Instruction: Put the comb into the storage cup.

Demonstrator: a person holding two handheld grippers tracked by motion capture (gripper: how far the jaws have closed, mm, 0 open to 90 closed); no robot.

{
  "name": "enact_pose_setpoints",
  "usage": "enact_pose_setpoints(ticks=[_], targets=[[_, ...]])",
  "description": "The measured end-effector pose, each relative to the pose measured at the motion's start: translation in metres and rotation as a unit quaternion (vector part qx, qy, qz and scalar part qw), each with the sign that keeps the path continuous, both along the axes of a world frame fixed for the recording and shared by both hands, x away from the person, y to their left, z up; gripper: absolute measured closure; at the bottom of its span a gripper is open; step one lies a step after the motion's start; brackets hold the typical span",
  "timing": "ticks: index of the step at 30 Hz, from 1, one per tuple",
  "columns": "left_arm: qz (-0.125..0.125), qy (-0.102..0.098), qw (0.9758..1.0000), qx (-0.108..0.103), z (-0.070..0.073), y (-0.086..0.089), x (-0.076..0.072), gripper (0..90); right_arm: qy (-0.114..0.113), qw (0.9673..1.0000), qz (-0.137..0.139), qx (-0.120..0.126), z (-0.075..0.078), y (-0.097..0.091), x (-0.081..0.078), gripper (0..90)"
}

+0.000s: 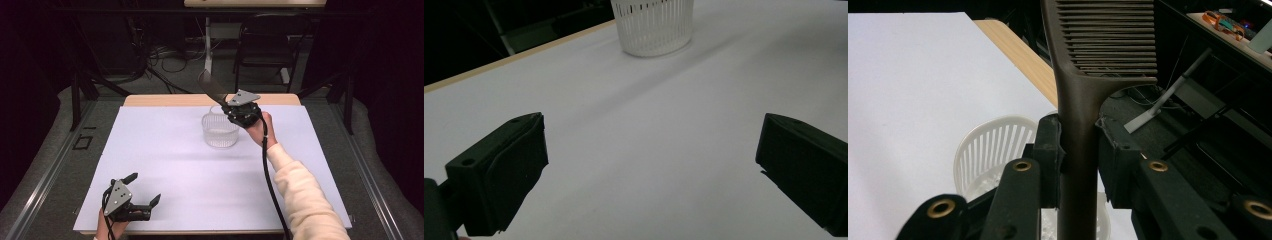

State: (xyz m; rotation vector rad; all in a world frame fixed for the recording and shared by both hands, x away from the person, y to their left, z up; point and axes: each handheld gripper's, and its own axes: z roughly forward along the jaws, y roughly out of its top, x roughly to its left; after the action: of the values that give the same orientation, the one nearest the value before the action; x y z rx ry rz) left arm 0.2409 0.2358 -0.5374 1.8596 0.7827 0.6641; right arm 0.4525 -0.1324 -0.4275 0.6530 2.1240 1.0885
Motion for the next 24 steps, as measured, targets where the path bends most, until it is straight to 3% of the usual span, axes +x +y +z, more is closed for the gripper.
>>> enact_pose_setpoints(ticks=[24], targets=[[0.000, 0.000, 1.0000, 0.000, 0.000, 0.000, 0.000, 0.2, -0.006, 1.0000, 0.002, 0.001, -0.010, 0.013, 0.008, 72.9]])
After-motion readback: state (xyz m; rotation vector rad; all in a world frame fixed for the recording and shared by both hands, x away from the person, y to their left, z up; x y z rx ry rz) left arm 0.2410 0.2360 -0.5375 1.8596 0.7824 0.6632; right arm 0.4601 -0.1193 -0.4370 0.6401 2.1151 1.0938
